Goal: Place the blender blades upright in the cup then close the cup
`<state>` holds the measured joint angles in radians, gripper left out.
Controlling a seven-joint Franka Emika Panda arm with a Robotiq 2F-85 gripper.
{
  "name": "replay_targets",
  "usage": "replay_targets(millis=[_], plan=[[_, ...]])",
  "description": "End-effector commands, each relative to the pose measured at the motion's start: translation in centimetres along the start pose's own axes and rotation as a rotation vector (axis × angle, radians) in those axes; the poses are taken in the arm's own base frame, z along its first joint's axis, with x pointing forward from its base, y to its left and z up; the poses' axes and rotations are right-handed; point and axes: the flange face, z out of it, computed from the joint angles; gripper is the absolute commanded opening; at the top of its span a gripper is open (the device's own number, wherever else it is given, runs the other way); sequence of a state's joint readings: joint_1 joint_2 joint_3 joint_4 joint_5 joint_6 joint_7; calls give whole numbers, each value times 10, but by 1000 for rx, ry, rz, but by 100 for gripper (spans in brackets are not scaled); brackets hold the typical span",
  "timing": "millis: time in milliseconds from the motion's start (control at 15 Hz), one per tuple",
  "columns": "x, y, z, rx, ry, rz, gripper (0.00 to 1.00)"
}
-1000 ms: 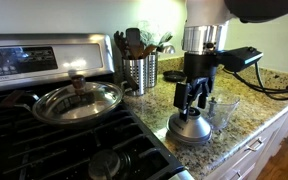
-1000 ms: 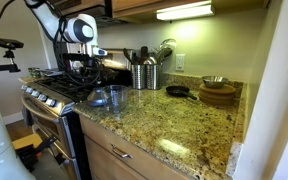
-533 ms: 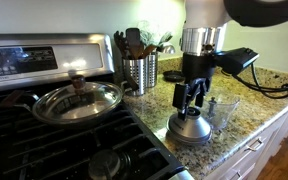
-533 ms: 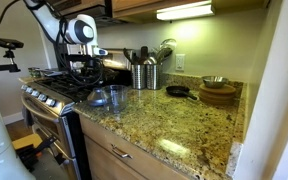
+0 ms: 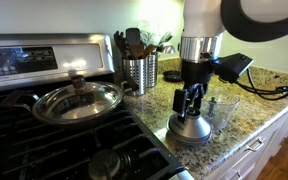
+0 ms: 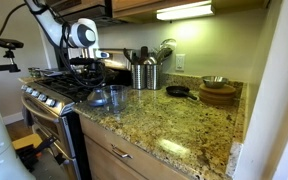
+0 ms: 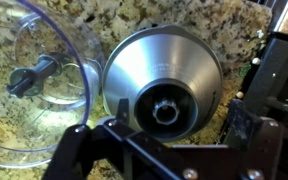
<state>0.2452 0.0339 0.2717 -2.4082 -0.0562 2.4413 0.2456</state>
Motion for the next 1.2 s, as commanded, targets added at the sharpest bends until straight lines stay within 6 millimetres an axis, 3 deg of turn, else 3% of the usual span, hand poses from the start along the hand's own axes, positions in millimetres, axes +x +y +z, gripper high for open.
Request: replay_targets(millis=[0, 67, 133, 333, 600, 1133], plan=[[3, 5, 7, -8, 16, -20, 100], [4, 5, 8, -7, 17, -21, 93], [4, 5, 9, -6, 17, -22, 74], [6, 5, 9, -8, 22, -20, 54], [10, 6, -1, -10, 44, -13, 36], [12, 7, -8, 8, 25, 23, 35]])
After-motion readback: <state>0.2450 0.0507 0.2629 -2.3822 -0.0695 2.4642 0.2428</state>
